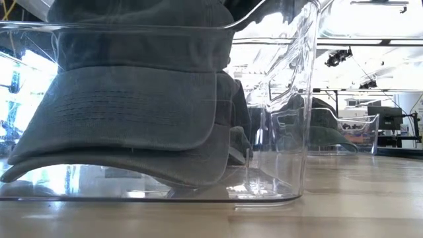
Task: Pick & Place hat
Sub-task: Put the gray cap into the bottom transparent bin
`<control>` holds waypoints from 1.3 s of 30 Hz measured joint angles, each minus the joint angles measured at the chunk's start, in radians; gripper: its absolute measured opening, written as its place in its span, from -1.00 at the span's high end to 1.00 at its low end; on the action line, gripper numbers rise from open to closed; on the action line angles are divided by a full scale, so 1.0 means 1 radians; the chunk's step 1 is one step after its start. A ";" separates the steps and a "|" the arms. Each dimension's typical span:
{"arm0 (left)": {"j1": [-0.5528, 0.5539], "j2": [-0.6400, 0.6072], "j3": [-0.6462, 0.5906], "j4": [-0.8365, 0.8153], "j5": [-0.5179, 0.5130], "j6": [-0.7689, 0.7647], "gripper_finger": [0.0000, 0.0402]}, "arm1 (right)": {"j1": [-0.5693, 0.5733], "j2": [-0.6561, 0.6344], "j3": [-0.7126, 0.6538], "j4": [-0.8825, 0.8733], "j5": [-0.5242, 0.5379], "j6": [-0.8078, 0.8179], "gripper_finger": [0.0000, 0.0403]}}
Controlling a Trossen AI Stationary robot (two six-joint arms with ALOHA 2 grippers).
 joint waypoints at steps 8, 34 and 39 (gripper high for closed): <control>-0.024 0.084 -0.003 0.023 0.124 0.059 0.99 | -0.041 0.015 0.000 0.004 -0.096 0.071 -0.49; -0.066 0.173 0.107 0.099 -0.171 0.214 0.99 | 0.032 0.069 0.000 0.112 -0.210 0.169 -0.45; -0.076 0.172 0.150 -0.016 -0.238 0.154 0.99 | 0.047 0.068 0.000 0.142 -0.211 0.074 -0.23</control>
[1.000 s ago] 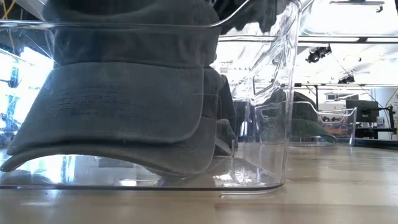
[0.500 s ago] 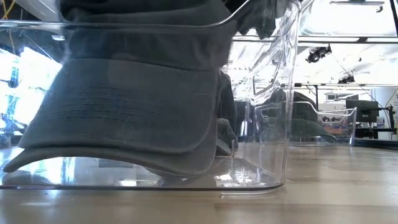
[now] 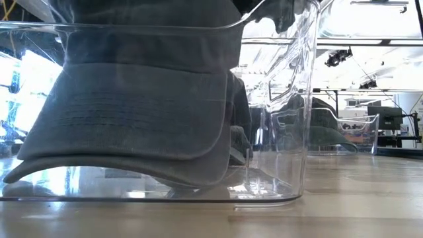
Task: Pick & Place hat
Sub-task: Put the gray cap into the bottom transparent bin
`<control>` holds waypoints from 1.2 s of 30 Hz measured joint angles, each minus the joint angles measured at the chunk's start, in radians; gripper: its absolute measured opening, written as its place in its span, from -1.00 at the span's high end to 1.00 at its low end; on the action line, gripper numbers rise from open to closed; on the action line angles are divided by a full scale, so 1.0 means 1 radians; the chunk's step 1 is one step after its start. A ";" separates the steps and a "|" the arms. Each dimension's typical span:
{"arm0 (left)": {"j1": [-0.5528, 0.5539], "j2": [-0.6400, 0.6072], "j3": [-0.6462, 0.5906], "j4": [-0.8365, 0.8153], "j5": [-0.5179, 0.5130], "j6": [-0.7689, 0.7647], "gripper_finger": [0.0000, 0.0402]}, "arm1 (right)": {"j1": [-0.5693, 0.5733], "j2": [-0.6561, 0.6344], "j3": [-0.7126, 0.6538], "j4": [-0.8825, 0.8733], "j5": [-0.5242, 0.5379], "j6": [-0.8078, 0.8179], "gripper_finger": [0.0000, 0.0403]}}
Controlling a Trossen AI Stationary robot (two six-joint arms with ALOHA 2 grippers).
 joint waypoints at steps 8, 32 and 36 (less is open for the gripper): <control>-0.013 -0.004 0.073 -0.304 -0.046 -0.298 0.99 | 0.036 0.000 -0.018 0.109 -0.163 -0.034 -0.08; 0.001 -0.042 0.073 -0.292 0.004 -0.263 0.99 | 0.092 0.063 -0.018 0.372 0.141 0.117 -0.32; 0.001 -0.042 0.073 -0.290 0.029 -0.265 0.99 | 0.094 0.063 -0.018 0.258 0.266 0.112 -0.32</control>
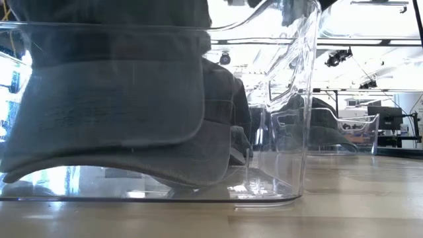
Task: Pick & Place hat
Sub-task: Put the gray cap into the bottom transparent bin
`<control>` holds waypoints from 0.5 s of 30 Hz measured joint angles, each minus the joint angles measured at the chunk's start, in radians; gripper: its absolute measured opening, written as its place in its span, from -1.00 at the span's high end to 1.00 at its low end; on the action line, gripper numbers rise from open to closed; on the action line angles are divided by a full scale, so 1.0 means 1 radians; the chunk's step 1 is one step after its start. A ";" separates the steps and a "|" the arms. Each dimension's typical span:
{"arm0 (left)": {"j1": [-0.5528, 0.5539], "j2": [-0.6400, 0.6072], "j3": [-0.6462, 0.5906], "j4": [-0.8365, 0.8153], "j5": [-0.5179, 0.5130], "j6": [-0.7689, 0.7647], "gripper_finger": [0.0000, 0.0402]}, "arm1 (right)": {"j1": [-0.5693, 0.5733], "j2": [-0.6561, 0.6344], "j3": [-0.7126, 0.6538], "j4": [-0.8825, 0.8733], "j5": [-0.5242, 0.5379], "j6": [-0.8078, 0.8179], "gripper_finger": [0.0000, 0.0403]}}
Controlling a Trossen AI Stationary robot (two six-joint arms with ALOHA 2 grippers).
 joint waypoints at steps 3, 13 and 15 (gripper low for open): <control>0.000 0.000 0.000 0.000 0.001 -0.001 0.99 | 0.001 0.000 0.000 -0.088 0.105 -0.042 -0.33; 0.000 0.000 0.000 0.000 0.005 0.000 0.99 | 0.001 -0.023 0.000 -0.091 0.042 -0.054 0.06; 0.000 0.000 0.000 0.000 0.010 0.000 0.99 | 0.001 -0.036 0.000 -0.104 0.010 -0.030 0.24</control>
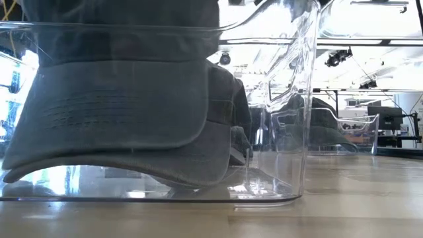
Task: Pick & Place hat
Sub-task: Put the gray cap into the bottom transparent bin
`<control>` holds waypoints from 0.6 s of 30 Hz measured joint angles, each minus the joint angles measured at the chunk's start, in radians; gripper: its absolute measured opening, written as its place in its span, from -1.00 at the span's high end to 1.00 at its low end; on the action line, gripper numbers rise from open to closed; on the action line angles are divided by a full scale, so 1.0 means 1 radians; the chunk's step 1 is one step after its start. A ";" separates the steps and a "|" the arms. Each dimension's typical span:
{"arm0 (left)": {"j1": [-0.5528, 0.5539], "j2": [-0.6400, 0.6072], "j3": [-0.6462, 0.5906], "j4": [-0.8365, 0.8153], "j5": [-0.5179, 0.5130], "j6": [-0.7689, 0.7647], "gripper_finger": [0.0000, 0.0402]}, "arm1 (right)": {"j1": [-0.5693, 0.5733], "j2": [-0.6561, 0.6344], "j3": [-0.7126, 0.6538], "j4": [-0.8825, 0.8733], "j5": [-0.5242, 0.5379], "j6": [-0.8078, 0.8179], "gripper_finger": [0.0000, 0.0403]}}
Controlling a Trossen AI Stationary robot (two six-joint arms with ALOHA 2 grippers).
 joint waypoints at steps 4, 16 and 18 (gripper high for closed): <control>0.000 0.000 0.000 0.000 0.007 -0.001 0.99 | 0.004 -0.033 0.000 -0.097 -0.022 0.012 0.62; 0.001 0.000 -0.001 0.003 0.003 -0.003 0.99 | 0.001 -0.044 0.000 -0.166 0.010 -0.083 0.64; 0.001 0.000 -0.001 0.006 0.004 -0.004 0.99 | -0.009 -0.044 0.000 -0.141 -0.059 -0.081 0.48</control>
